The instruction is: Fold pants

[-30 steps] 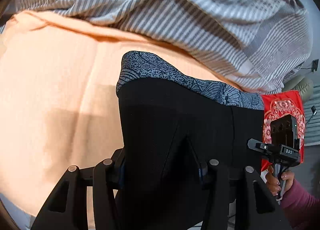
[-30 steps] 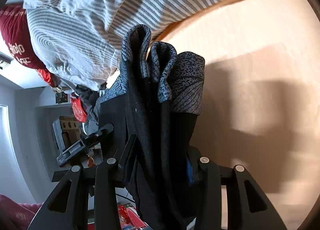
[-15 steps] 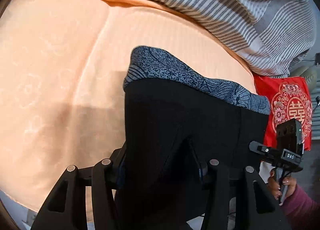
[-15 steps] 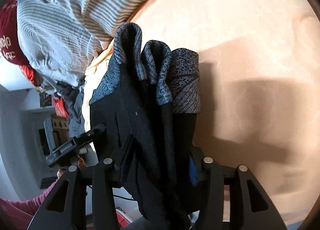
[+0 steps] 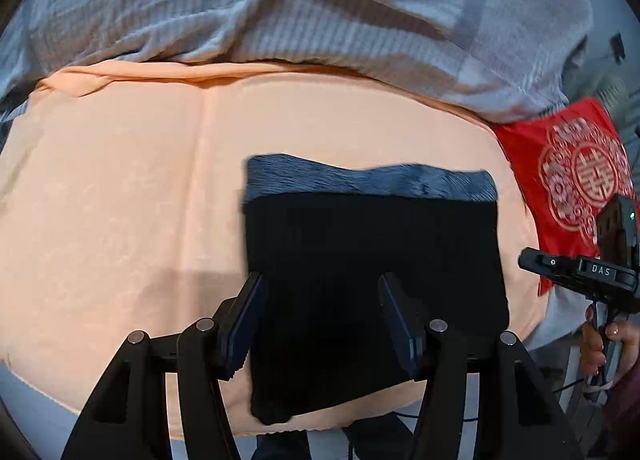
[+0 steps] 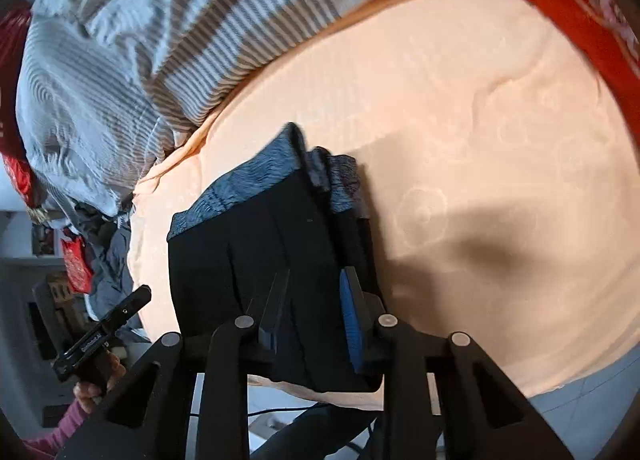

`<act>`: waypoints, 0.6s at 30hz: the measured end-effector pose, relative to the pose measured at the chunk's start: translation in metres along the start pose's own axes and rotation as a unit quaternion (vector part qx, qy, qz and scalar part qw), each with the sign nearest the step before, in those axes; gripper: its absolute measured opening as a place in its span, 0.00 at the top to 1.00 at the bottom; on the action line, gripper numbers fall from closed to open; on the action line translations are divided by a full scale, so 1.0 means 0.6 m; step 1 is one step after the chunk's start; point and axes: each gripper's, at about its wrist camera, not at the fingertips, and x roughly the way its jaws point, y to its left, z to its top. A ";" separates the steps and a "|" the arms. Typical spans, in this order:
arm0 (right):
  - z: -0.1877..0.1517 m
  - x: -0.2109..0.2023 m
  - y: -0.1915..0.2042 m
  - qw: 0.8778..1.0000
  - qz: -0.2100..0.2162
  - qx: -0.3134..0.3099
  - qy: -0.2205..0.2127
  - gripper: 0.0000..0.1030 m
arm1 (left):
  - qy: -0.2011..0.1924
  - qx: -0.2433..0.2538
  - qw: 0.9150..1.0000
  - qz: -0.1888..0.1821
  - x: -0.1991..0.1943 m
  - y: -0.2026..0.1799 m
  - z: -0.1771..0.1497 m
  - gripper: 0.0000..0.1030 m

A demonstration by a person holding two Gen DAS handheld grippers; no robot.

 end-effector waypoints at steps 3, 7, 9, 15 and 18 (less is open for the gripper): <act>-0.013 0.015 0.031 0.999 -0.019 -0.037 0.009 0.73 | 0.019 0.011 1.000 0.009 0.031 -0.023 -0.011 0.42; -0.029 0.037 0.062 0.994 -0.058 -0.087 0.013 0.73 | 0.035 0.019 0.998 0.047 0.070 -0.021 -0.028 0.42; -0.017 0.047 0.075 0.992 -0.068 -0.103 0.006 0.73 | 0.036 0.018 0.998 0.053 0.081 -0.018 -0.032 0.42; 0.033 0.069 0.081 0.990 -0.095 -0.103 -0.006 0.73 | 0.039 0.039 0.996 0.068 0.101 -0.037 -0.042 0.27; 0.028 0.091 0.061 0.992 -0.092 -0.081 0.013 0.74 | 0.038 0.064 0.993 0.089 0.113 -0.058 -0.050 0.17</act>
